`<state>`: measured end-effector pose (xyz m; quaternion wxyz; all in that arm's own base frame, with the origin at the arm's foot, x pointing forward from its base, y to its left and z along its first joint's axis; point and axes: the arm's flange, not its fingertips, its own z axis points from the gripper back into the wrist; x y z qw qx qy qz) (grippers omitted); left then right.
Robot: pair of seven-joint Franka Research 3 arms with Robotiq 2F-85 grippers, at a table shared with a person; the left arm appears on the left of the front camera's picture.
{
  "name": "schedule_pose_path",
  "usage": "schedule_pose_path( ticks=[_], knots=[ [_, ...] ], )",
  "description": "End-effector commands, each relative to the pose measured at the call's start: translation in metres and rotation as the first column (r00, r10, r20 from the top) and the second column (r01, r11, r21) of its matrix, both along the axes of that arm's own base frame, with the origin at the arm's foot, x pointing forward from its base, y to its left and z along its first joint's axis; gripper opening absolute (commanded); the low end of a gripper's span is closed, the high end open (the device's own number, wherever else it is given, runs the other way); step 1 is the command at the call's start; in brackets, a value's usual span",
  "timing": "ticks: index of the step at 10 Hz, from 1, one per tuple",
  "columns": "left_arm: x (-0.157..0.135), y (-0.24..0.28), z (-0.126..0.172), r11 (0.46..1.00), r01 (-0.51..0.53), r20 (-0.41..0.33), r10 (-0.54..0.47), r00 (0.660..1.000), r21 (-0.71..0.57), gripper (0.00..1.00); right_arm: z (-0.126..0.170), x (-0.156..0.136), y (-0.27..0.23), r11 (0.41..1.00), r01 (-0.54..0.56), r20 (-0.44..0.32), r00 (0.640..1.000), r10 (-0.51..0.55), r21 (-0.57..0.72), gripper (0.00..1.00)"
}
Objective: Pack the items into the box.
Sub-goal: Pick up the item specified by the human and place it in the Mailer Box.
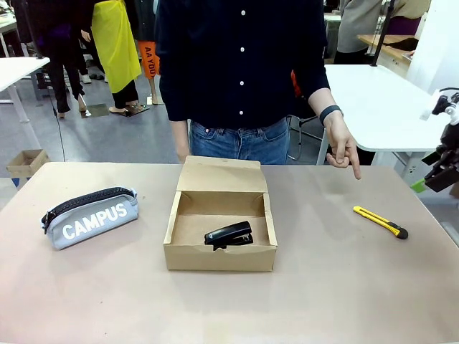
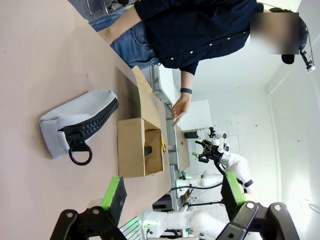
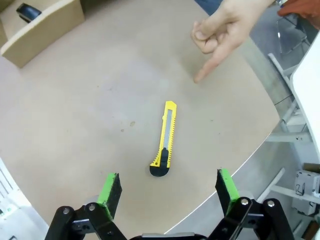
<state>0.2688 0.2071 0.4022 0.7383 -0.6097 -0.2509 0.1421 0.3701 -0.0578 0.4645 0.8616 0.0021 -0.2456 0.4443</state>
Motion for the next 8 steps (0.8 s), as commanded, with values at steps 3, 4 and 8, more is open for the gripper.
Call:
schedule_pose_path(
  ticks=[3, 4, 8],
  knots=[
    [-0.001, -0.002, 0.000, 1.000, -0.004, 0.034, 0.004, 0.999, -0.012, 1.00, -0.010, 0.034, -0.003, 0.993, -0.117, -0.034, 0.993, 0.116, -0.006, 1.00],
    [-0.001, -0.002, 0.000, 1.000, -0.004, 0.034, 0.004, 0.999, -0.012, 1.00, -0.024, 0.048, -0.001, 0.992, -0.127, -0.075, 0.989, 0.126, -0.008, 1.00],
    [-0.001, -0.002, 0.000, 1.000, -0.004, 0.034, 0.004, 0.999, -0.012, 1.00, -0.078, 0.088, 0.004, 0.985, -0.165, -0.162, 0.975, 0.154, -0.054, 1.00]
  ],
)
